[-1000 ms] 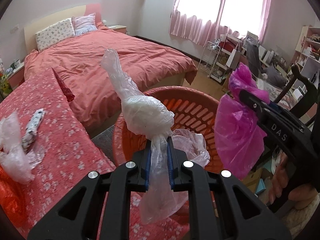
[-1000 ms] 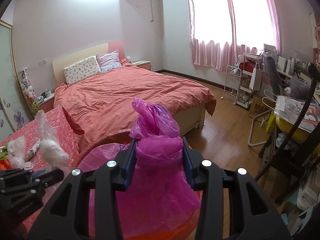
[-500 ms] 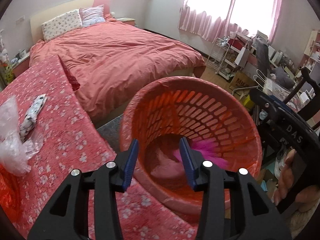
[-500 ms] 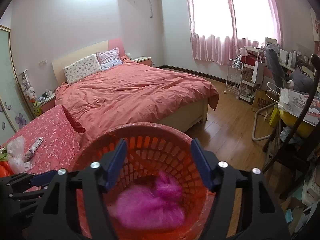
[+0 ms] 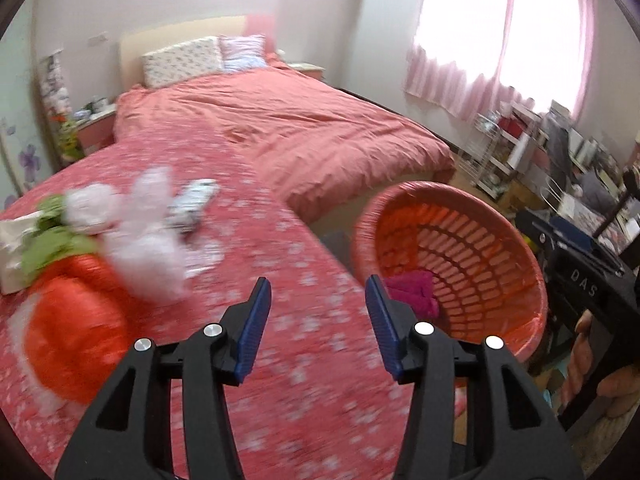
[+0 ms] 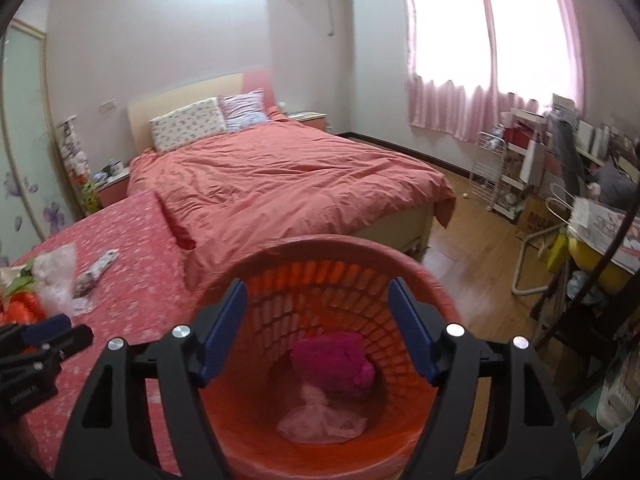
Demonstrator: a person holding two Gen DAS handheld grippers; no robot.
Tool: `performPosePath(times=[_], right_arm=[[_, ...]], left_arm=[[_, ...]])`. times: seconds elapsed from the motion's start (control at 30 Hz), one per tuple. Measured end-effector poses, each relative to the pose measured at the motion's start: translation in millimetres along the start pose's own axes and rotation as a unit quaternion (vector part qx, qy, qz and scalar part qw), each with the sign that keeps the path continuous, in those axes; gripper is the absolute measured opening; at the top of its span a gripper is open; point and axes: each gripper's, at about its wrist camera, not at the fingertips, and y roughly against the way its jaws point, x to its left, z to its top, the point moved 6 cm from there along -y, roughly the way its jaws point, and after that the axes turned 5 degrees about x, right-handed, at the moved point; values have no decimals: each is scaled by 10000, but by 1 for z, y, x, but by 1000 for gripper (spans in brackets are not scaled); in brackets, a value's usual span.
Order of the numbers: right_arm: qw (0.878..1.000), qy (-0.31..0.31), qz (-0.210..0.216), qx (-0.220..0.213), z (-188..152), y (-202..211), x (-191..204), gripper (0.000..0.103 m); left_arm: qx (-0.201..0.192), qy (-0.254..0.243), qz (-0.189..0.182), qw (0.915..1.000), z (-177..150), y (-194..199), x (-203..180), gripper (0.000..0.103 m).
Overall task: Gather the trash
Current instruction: 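Open both tools to drop the bags into the basket, then grasp the clear bubble bag with the right tool while the left tool grasps the orange bag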
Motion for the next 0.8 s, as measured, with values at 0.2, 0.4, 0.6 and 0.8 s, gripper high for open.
performPosePath(times=[0.2,0.4,0.6,0.8], right_arm=[[9978,360,545,116,-4,3,69,71],[9885,858,1198,331,-9,-2,160,71],[9781,1096,1694,508,-12,-8,234,67],[9739,1324,1718,676,-12,-27,279,67]], left_arm=[[-244,530,379,9976,-9,32,60,50],[-407,994,877,9903,-25,58,123,50],[-482,1475,1162,9810,-42,74,178,50],[-457,1820,1231,9745,-60,79,212,50]])
